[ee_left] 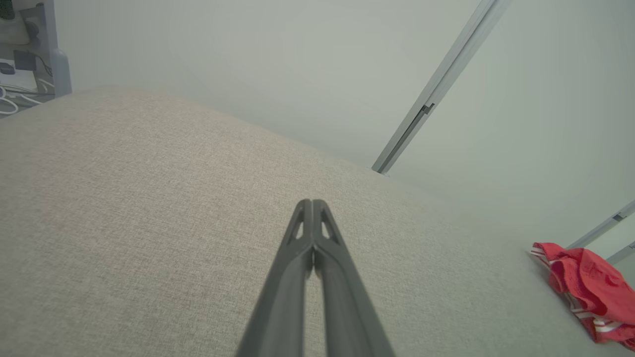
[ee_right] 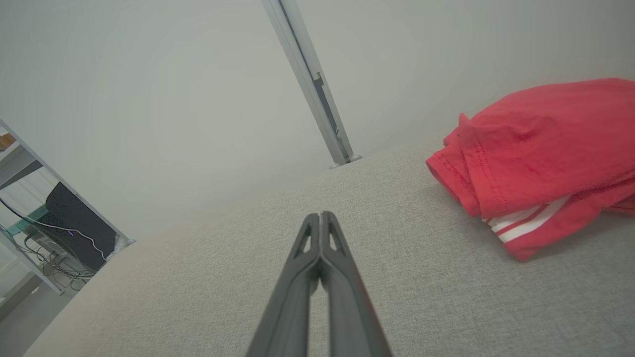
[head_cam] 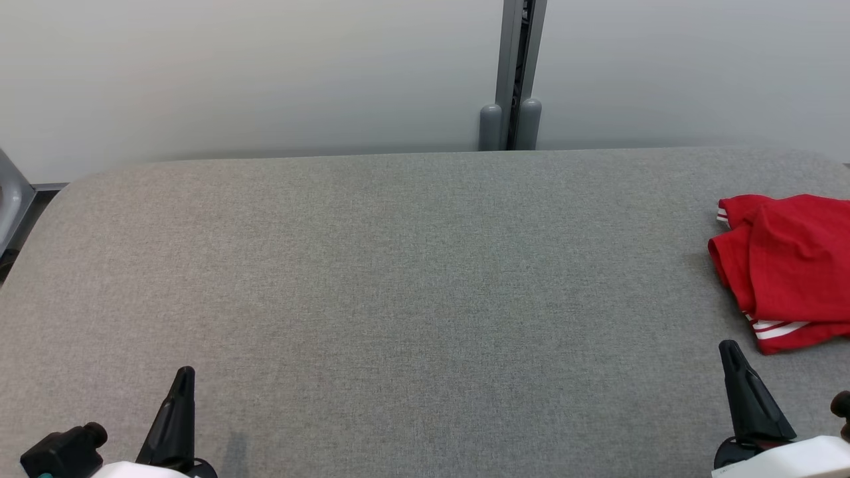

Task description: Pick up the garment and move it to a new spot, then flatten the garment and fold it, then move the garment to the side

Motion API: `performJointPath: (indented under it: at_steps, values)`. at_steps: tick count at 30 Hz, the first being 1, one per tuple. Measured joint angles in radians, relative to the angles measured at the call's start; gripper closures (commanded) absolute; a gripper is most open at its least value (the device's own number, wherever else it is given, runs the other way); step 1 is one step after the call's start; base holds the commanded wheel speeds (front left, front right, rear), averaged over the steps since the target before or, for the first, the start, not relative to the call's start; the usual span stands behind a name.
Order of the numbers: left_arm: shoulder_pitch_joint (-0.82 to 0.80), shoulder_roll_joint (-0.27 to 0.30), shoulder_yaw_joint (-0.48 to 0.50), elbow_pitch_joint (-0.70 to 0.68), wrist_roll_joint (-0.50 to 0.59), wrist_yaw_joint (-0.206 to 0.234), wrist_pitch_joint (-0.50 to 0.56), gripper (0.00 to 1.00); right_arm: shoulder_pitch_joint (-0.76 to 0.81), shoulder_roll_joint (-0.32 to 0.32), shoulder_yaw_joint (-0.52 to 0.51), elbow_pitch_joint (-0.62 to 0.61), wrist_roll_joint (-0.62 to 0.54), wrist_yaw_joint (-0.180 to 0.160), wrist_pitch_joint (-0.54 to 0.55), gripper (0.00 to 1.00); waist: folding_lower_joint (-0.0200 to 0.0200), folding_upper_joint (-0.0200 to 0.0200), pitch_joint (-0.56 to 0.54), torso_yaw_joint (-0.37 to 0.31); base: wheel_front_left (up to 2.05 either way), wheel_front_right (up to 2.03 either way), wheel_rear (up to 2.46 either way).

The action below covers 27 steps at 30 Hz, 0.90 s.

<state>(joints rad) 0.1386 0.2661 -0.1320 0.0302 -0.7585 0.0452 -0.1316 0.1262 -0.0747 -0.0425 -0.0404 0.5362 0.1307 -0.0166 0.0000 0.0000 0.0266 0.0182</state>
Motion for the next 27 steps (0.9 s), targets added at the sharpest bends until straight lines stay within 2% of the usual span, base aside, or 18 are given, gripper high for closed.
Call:
performJointPath:
  at_steps: [27]
  values:
    - [-0.018, -0.056, 0.089, 0.014, -0.314, -0.057, 0.08, 1.0, -0.041, -0.003, 0.032, 0.058, 0.38, 0.0, 0.007, 1.0, 0.0, 0.0, -0.006, -0.004, 0.0, 0.0, 0.0]
